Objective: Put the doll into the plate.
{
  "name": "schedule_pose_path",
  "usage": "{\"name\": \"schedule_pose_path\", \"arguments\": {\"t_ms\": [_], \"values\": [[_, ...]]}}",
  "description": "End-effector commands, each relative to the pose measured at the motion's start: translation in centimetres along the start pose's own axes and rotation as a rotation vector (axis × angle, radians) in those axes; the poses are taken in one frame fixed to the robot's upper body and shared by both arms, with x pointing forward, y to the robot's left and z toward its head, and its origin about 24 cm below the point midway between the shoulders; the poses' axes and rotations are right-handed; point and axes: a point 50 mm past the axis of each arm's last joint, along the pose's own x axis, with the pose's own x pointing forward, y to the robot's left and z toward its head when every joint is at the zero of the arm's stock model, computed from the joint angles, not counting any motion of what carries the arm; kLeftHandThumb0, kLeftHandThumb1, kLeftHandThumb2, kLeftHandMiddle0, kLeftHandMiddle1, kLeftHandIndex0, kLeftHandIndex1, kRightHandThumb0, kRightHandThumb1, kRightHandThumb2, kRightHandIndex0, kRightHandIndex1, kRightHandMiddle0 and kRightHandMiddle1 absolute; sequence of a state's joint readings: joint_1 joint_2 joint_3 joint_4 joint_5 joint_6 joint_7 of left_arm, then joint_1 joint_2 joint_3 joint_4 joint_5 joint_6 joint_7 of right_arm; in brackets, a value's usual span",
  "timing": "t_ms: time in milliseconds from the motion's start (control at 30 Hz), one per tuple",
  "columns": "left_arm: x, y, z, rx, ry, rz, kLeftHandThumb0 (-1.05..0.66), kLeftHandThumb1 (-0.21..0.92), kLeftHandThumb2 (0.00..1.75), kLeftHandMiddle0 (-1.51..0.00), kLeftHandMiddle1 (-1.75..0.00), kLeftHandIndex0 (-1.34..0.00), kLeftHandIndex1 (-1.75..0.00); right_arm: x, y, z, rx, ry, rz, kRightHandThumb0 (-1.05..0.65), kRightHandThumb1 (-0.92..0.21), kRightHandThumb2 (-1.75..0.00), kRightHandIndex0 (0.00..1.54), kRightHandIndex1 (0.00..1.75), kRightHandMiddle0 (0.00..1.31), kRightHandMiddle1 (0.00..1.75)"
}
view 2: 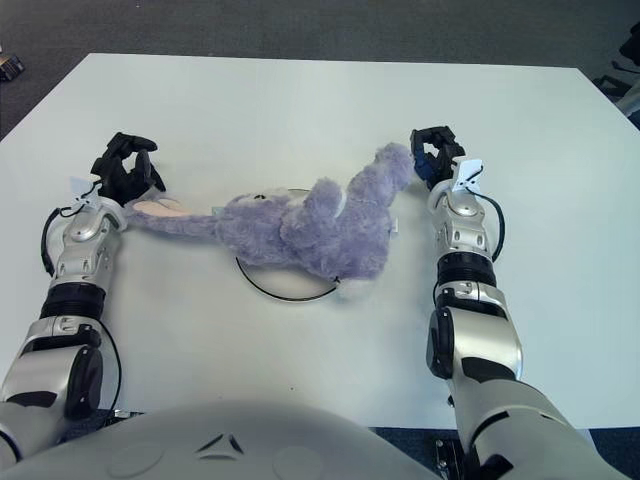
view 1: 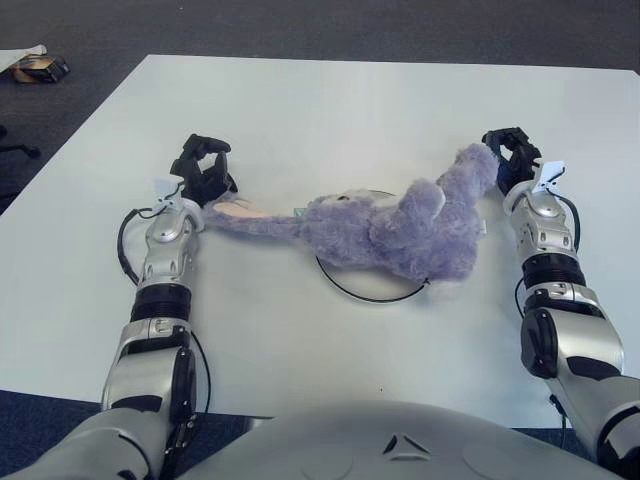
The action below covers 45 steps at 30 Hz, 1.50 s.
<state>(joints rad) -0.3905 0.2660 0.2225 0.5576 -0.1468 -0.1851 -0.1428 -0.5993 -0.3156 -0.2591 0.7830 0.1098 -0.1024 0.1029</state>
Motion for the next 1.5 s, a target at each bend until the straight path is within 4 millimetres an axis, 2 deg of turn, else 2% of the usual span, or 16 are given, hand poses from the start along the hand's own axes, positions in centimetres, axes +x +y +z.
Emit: {"name": "schedule_pose_path", "arguments": {"t_ms": [0,500,833,1100,1467], "values": [[-0.7,-0.2,-2.1,-0.020,0.112,0.032,-0.37,0.74,0.78,-0.94,-1.75,-0.30,-1.75,-0.5,0.8,-1.9,0.048,0.087,0.003,-0.36,-0.84,-0.64,0.54,1.51,0.25,1.75],[-1.3,-0.4,-2.2,-0.049,0.122,0.043,-0.37,0.76,0.74,-0.92,-1.75,-0.29,-1.75,-1.1,1.5,-2.8,0.047,0.122,-0.018,-0.38,-0.68,-0.85,0.60,1.54,0.34,1.75],[-1.8,-0.2,-2.3,-0.063,0.120,0.093,-0.37,0.76,0.75,-0.94,-1.75,-0.29,-1.75,-2.2,1.5,-3.0,-0.003,0.103,-0.031,-0.41,-0.58,-0.99,0.67,1.68,0.41,1.75],[-2.4,-0.8,-1.9,-0.060,0.119,0.117,-0.37,0.73,0.78,-0.96,-1.75,-0.31,-1.75,-3.2,1.9,-3.0,-0.011,0.066,-0.044,-0.41,-0.55,-1.01,0.69,1.73,0.43,1.75],[-3.0,-1.0,-1.5,-0.060,0.103,0.110,-0.38,0.72,0.80,-0.98,-1.75,-0.32,-1.75,-4.1,2.8,-3.4,0.064,-0.031,-0.036,-0.43,-0.50,-1.08,0.81,1.75,0.47,1.75]]}}
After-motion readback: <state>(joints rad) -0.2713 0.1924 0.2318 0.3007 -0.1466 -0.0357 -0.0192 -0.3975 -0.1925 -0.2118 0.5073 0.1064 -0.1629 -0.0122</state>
